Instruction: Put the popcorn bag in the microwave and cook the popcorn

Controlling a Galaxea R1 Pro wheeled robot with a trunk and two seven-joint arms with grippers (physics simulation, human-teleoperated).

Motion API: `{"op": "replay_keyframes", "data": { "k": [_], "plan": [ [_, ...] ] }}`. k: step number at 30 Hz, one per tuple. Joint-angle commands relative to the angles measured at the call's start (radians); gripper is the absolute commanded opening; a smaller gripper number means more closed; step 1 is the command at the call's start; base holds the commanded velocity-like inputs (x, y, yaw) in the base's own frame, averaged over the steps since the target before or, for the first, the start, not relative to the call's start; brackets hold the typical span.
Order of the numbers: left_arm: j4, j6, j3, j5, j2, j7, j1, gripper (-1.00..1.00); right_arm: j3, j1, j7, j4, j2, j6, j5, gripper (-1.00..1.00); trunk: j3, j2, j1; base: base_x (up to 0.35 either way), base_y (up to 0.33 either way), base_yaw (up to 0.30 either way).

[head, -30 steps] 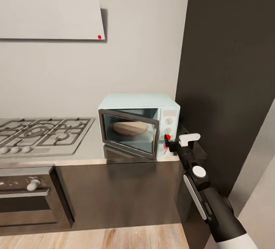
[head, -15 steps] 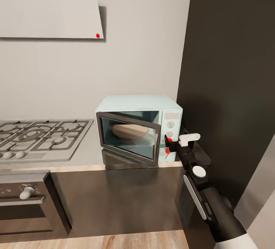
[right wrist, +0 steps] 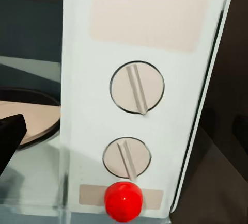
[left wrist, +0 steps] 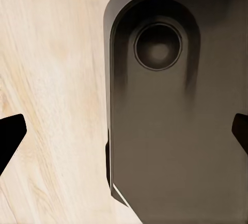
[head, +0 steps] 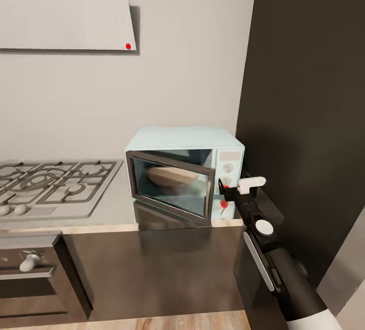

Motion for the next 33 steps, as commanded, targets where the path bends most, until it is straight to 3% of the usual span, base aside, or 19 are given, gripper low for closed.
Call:
{"op": "replay_keyframes", "data": {
  "k": [1, 13, 22, 27, 33],
  "plan": [
    [-0.002, -0.001, 0.000, 0.000, 0.000, 0.001, 0.000, 1.00, 0.003, -0.001, -0.008, -0.001, -0.001, 0.007, 0.001, 1.00, -0.001, 0.000, 0.000, 0.139, 0.000, 0.000],
    [-0.002, -0.001, 0.000, 0.000, 0.000, 0.001, 0.000, 1.00, 0.003, 0.000, -0.003, -0.001, -0.007, 0.005, 0.001, 1.00, -0.001, 0.000, 0.000, 0.015, 0.000, 0.000],
    [-0.002, -0.001, 0.000, 0.000, 0.000, 0.001, 0.000, 1.00, 0.002, 0.001, 0.134, -0.001, -0.019, 0.005, 0.001, 1.00, -0.001, 0.000, 0.000, 0.000, 0.000, 0.000],
    [-0.002, -0.001, 0.000, 0.000, 0.000, 0.001, 0.000, 1.00, 0.002, 0.001, 0.234, 0.000, -0.044, 0.005, 0.000, 1.00, -0.001, 0.000, 0.000, 0.000, 0.000, 0.000],
    [-0.002, -0.001, 0.000, 0.000, 0.000, 0.001, 0.000, 1.00, 0.002, 0.002, 0.293, 0.000, -0.076, 0.005, -0.001, 1.00, -0.001, 0.000, 0.000, 0.000, 0.000, 0.000]
  ]
}}
